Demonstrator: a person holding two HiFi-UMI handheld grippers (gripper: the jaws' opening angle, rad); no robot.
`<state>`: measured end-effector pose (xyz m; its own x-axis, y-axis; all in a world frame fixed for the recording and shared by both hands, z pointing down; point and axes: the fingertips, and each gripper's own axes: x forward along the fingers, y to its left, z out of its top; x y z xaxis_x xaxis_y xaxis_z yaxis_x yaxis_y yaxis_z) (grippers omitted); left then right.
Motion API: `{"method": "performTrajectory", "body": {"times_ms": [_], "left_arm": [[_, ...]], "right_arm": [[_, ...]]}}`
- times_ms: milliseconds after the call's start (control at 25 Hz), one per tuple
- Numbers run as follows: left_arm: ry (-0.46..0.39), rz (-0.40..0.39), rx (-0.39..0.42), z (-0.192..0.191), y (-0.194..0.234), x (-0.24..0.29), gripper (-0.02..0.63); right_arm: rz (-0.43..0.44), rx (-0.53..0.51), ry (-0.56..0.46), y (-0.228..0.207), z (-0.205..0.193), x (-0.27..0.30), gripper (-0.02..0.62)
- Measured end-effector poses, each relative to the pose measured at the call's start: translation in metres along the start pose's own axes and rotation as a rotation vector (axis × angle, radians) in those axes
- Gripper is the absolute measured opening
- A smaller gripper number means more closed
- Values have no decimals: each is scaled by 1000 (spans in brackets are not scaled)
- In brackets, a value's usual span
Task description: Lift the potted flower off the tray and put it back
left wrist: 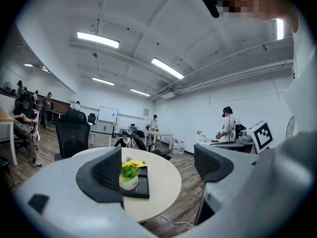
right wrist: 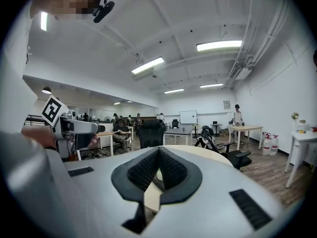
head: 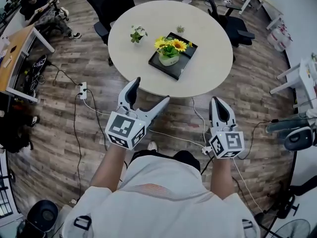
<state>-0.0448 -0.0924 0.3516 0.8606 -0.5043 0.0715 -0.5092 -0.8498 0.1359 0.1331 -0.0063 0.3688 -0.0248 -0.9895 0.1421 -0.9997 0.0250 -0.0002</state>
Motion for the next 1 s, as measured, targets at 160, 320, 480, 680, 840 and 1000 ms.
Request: {"method": "performTrajectory", "body": {"times_ms": [160,320,480,680,840,1000], "left_arm": [[24,14,-10,-6,25,23,439],[18,75,-10,-6,51,45,439],[19,150,-8,1,74,75,439],[23,187,12,13,75,138,439],[48,253,13,11,79,176,439],[66,298,11,4,87,193,439]], "right_arm": [[46,-1,6,-7,3,44,0],[121,1,-1,-21,3,96,0],[216,-1,-18,-39,13,149,0],[308,14,-11,-95,19,211,0],[379,27,6,-130,17,249,0],[436,44,33,-141,5,277,0]]}}
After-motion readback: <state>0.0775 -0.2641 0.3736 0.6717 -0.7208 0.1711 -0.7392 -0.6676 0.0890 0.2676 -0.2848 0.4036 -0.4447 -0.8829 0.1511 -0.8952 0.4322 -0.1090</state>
